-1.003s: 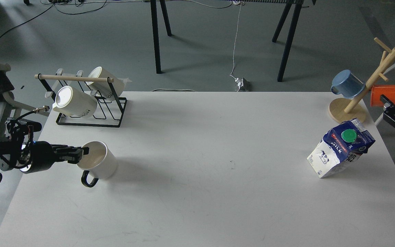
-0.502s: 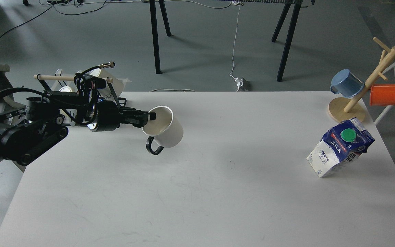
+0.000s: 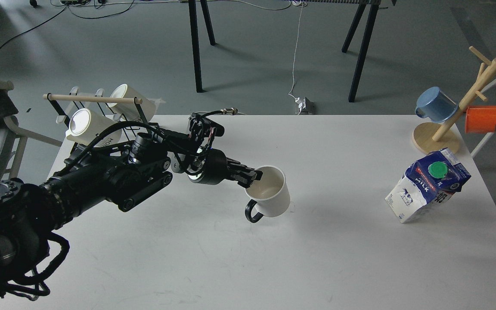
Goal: Place cup and milk with both arms
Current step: 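Carry the white mug with the left gripper toward the table center and lower it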
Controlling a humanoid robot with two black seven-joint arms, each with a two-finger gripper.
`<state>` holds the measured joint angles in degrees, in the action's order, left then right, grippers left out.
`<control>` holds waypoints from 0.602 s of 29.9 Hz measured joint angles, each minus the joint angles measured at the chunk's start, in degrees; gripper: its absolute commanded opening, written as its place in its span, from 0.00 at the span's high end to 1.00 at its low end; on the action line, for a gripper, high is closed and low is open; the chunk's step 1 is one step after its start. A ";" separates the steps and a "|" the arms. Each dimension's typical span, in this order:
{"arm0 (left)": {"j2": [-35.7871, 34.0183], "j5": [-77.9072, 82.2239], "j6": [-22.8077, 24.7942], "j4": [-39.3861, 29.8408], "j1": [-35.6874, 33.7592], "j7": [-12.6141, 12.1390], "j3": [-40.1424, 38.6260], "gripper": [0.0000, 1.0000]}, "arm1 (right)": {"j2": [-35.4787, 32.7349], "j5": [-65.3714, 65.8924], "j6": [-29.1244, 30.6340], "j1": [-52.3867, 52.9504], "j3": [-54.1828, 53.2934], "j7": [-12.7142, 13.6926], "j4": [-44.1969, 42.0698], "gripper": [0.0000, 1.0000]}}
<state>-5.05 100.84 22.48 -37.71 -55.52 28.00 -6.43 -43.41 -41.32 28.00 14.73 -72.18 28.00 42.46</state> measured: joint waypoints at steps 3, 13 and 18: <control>0.47 0.03 -0.11 0.59 0.53 0.00 1.23 0.95 | 0.00 0.00 0.00 0.10 0.02 0.00 0.00 0.01; -0.16 -0.12 -0.07 0.79 2.05 0.00 1.69 0.78 | -0.16 0.09 0.00 -0.42 0.03 0.00 -0.10 0.01; -1.54 -0.57 1.06 0.15 2.08 0.00 1.49 0.40 | -0.20 0.04 0.00 -0.53 0.03 0.00 -0.10 0.01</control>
<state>-6.60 100.27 23.54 -37.56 -53.44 28.00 -4.94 -43.61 -41.28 28.00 14.20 -72.16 28.00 42.36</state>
